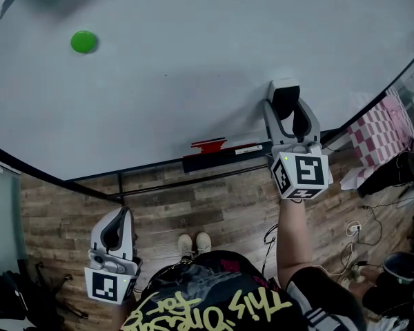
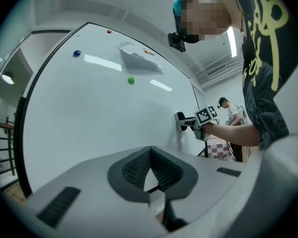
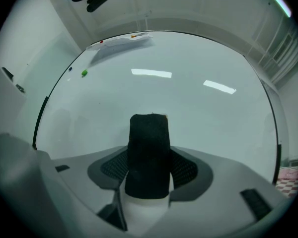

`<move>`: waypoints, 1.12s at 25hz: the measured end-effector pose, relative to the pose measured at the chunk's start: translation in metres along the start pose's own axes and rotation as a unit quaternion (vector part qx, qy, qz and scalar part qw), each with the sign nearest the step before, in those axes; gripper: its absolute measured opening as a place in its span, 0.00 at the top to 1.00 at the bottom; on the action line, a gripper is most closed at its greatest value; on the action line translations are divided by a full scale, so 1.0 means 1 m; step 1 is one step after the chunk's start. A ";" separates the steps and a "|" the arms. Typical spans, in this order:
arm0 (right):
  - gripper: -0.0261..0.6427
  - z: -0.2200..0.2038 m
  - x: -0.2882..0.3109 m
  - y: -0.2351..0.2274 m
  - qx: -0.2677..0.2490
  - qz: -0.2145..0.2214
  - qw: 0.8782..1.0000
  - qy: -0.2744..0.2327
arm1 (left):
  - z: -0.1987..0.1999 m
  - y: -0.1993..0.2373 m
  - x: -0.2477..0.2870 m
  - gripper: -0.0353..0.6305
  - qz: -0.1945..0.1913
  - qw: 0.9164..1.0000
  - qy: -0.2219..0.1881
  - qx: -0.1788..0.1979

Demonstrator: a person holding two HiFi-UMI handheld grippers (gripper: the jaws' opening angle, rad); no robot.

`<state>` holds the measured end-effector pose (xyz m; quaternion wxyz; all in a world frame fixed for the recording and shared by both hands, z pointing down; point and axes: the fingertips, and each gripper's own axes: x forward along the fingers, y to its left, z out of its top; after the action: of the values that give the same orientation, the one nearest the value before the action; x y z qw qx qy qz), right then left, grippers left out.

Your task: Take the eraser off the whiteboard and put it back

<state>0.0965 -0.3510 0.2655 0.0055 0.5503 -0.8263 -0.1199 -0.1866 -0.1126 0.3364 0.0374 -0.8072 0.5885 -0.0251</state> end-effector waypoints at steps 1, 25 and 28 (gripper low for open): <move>0.60 0.000 0.000 0.000 0.000 0.001 1.000 0.001 | 0.000 0.000 0.000 0.94 0.000 1.000 0.000 0.000; 0.61 -0.002 -0.012 0.014 0.003 0.023 1.000 -0.008 | -0.002 -0.006 0.008 0.94 -0.022 1.000 -0.001 -0.004; 0.60 0.000 -0.019 0.017 0.010 0.028 0.999 -0.014 | -0.003 -0.006 0.009 0.94 -0.026 1.000 -0.002 -0.006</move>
<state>0.0885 -0.3278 0.2708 -0.0084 0.5257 -0.8423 -0.1189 -0.1778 -0.1196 0.3396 0.0329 -0.8222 0.5678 -0.0214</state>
